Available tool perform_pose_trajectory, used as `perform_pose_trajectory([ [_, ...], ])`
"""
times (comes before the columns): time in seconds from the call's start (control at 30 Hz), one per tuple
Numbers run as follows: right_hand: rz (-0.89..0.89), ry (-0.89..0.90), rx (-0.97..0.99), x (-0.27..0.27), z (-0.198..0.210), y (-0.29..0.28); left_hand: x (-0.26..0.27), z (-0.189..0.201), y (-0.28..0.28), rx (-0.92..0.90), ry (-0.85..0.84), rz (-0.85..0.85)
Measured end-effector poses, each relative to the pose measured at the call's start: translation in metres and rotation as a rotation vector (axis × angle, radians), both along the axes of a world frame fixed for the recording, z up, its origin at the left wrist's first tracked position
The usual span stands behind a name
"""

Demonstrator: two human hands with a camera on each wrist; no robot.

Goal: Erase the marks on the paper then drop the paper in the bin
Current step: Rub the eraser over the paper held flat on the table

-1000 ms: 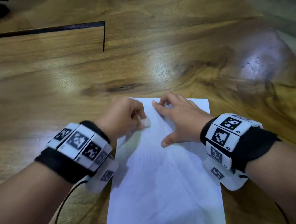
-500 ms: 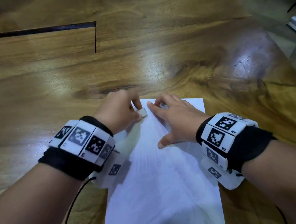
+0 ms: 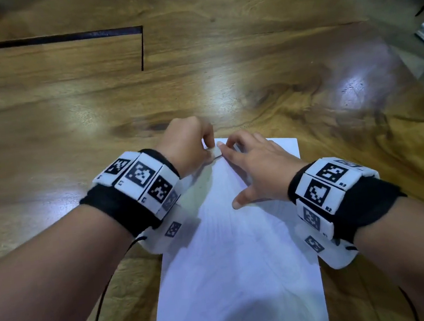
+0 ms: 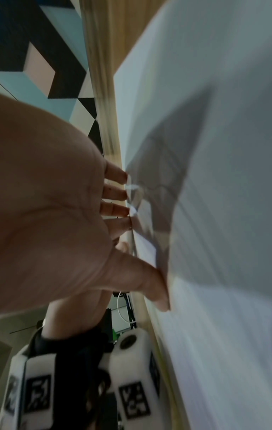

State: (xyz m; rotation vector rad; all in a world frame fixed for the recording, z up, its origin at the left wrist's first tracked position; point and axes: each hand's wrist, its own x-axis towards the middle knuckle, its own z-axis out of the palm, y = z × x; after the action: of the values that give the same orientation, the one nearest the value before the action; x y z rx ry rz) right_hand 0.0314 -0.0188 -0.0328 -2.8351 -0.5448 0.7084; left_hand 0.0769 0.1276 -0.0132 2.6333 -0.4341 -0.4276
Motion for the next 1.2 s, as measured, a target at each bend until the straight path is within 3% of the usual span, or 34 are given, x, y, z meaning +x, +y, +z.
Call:
perform_pose_trajectory([
  [0.2, 0.006, 0.015, -0.021, 0.000, 0.001, 0.001, -0.049, -0.011, 0.020, 0.037, 0.173, -0.217],
  [0.43, 0.010, 0.010, -0.023, 0.000, 0.002, 0.000, -0.006, -0.008, 0.011, -0.014, 0.013, 0.029],
  [0.67, 0.013, 0.008, -0.032, 0.000, 0.002, 0.001, -0.049, -0.009, 0.031, 0.030, 0.250, -0.126],
  [0.83, 0.003, 0.004, -0.029, -0.001, 0.003, 0.001, -0.009, -0.004, 0.015, -0.008, 0.012, 0.063],
  [1.07, 0.007, 0.012, -0.032, 0.000, 0.002, 0.001, -0.061, -0.008, 0.039, 0.013, 0.228, -0.093],
  [1.2, 0.010, 0.000, -0.041, 0.000, 0.001, 0.002, -0.036, -0.007, 0.032, -0.020, 0.096, 0.005],
])
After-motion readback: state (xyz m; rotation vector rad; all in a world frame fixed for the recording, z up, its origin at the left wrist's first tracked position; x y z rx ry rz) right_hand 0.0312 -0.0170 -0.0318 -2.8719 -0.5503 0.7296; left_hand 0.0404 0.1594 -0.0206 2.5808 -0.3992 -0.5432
